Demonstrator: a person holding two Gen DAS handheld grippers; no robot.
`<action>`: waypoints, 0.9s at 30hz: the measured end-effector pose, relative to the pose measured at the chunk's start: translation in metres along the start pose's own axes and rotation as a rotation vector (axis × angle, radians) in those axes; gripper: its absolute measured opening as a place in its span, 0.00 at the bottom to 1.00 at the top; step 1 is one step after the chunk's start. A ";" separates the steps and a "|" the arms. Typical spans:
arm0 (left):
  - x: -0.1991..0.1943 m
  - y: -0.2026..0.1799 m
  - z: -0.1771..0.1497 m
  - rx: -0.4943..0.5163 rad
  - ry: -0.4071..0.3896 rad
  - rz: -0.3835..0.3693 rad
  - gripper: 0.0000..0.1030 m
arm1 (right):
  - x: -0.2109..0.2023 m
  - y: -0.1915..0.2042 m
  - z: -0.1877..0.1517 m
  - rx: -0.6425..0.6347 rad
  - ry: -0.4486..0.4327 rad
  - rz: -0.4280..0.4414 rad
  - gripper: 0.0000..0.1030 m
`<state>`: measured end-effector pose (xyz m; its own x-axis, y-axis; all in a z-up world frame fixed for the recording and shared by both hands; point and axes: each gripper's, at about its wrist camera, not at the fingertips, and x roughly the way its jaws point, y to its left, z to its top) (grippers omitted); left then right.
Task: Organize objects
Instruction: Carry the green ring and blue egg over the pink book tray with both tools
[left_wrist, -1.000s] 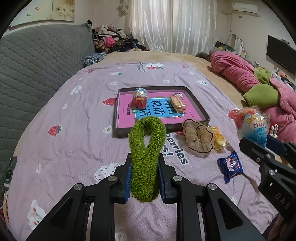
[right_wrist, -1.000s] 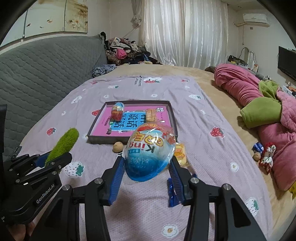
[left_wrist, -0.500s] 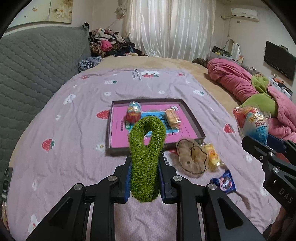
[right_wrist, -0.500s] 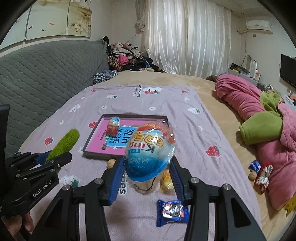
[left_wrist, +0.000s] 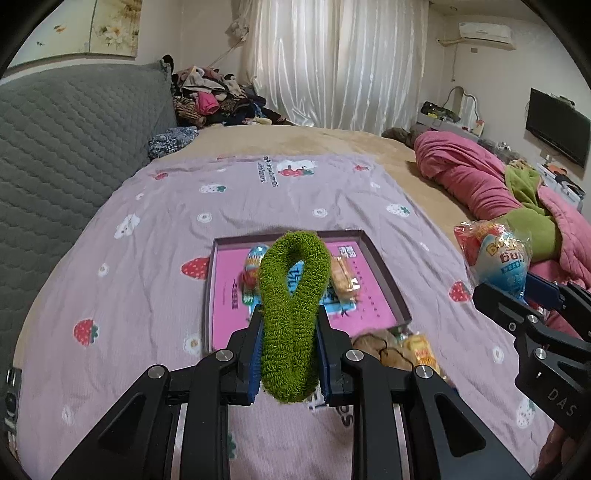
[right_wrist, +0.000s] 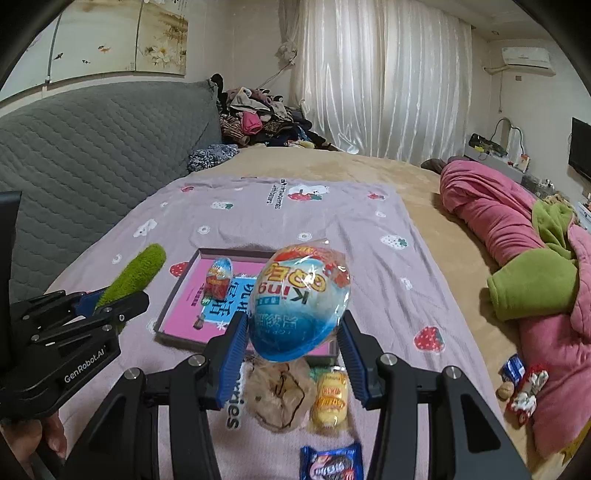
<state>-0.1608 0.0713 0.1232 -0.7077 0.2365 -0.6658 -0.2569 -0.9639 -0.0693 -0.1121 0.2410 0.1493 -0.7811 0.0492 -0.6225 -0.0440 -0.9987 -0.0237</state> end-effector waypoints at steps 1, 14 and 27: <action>0.004 0.000 0.004 0.000 0.001 0.001 0.24 | 0.003 0.000 0.003 0.000 0.001 0.006 0.48; 0.058 -0.008 0.035 0.025 0.011 0.008 0.24 | 0.049 -0.013 0.035 -0.010 -0.008 0.050 0.48; 0.147 -0.011 0.036 0.031 0.061 0.014 0.24 | 0.134 -0.033 0.032 -0.003 0.039 0.034 0.48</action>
<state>-0.2858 0.1206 0.0523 -0.6703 0.2142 -0.7105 -0.2682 -0.9626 -0.0372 -0.2356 0.2808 0.0914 -0.7571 0.0153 -0.6531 -0.0165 -0.9999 -0.0043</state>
